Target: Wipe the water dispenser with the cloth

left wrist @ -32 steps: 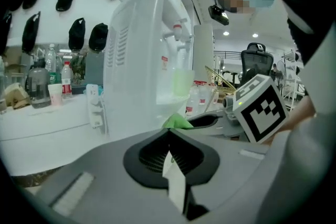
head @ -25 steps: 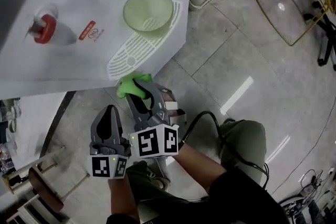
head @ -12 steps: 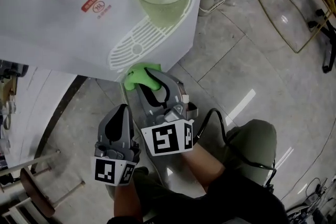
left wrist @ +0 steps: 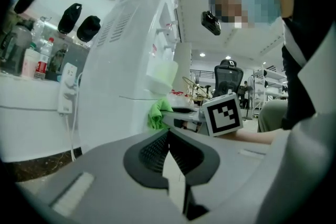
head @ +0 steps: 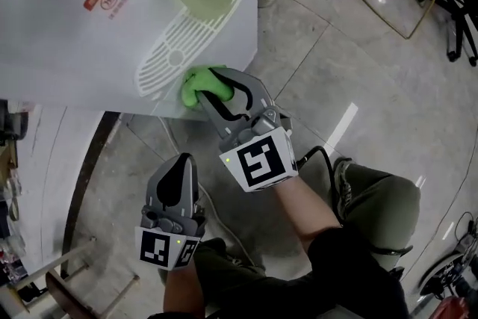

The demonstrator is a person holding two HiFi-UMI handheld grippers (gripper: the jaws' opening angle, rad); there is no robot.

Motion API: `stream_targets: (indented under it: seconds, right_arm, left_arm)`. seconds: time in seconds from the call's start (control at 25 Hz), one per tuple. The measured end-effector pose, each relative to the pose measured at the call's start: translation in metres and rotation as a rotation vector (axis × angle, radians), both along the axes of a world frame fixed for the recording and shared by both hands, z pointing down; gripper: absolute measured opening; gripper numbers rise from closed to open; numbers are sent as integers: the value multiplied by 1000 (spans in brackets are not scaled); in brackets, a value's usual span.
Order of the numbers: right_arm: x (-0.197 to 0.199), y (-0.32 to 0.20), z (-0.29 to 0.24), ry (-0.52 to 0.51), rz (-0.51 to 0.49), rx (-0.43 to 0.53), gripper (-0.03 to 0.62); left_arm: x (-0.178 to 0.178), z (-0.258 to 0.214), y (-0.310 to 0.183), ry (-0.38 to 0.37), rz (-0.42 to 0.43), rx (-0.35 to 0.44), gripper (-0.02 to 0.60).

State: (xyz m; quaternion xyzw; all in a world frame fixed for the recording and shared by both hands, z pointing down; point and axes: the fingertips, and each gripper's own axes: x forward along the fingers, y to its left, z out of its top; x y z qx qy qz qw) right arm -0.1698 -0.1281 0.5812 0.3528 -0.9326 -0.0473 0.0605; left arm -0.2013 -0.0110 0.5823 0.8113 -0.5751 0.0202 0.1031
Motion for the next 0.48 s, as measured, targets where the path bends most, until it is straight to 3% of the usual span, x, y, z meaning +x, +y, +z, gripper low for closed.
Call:
stream_targets:
  seconds: [0.16, 0.32, 0.48]
  right_arm:
    - [11, -15, 5, -8, 13, -30, 124]
    - [32, -44, 13, 58, 73, -18, 124]
    - [66, -88, 20, 109, 195, -34, 121]
  left_arm:
    - [4, -5, 8, 26, 39, 5, 2]
    - [12, -5, 19, 19, 95, 7, 2]
    - [9, -5, 24, 31, 118, 15, 2]
